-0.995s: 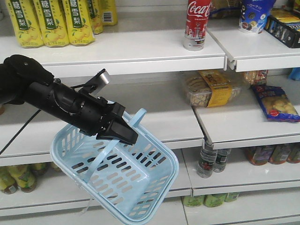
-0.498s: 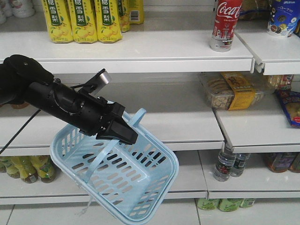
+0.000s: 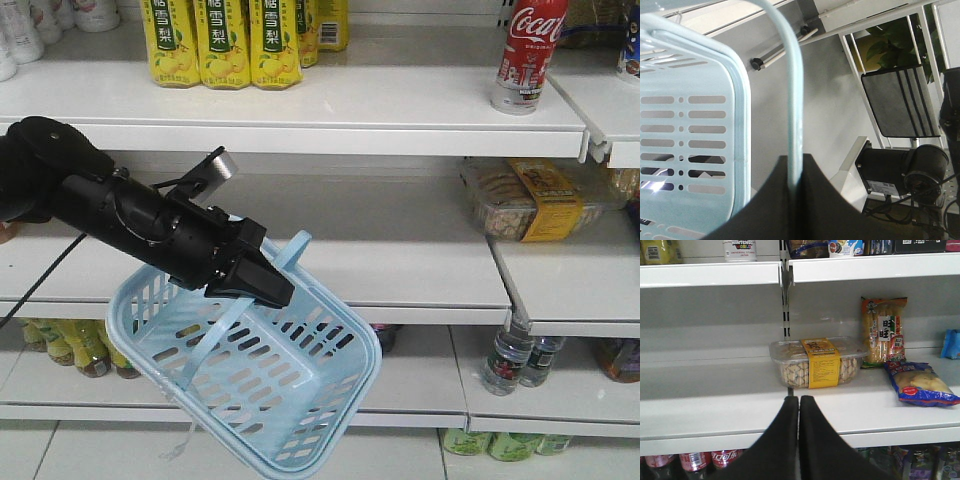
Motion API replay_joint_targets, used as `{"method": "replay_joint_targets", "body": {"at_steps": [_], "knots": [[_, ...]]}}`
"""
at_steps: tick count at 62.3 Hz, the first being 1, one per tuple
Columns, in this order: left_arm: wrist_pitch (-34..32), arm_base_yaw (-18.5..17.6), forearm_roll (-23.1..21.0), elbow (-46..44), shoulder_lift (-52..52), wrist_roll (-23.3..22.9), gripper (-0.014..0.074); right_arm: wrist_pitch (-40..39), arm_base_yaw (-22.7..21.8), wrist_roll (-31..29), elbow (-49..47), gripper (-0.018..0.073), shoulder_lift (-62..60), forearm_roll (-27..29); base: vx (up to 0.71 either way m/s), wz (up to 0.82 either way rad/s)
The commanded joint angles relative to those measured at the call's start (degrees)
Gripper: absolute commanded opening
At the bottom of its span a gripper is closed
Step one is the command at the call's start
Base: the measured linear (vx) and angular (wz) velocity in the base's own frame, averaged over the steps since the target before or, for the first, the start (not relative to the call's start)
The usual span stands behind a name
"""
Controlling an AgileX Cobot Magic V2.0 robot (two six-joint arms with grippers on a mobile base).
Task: Place coke in basket with both arms
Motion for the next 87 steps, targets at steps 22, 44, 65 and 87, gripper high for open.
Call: {"method": "replay_joint_targets", "body": {"at_steps": [22,44,65,87], "knots": [[0.78,-0.23,-4.83,-1.86,-3.07,-0.01,-0.0006,-4.23,-0.41,-0.39,1.1,-0.001,-0.84,-0.17,0.0,0.01],[0.78,-0.23,-4.83,-1.86,-3.07,-0.01,-0.0006,-4.23,-0.41,-0.39,1.1,-0.001,-0.84,-0.17,0.0,0.0],[0.78,-0.23,-4.83,-1.86,-3.07,-0.01,-0.0006,-4.18,-0.41,-0.39,1.1,-0.001,-0.84,-0.17,0.0,0.0],[0.78,-0.23,-4.83,-1.86,-3.07,-0.01,-0.0006,-4.24,-0.41,-0.39,1.1,-0.001,-0.84,-0.17,0.0,0.0]]}}
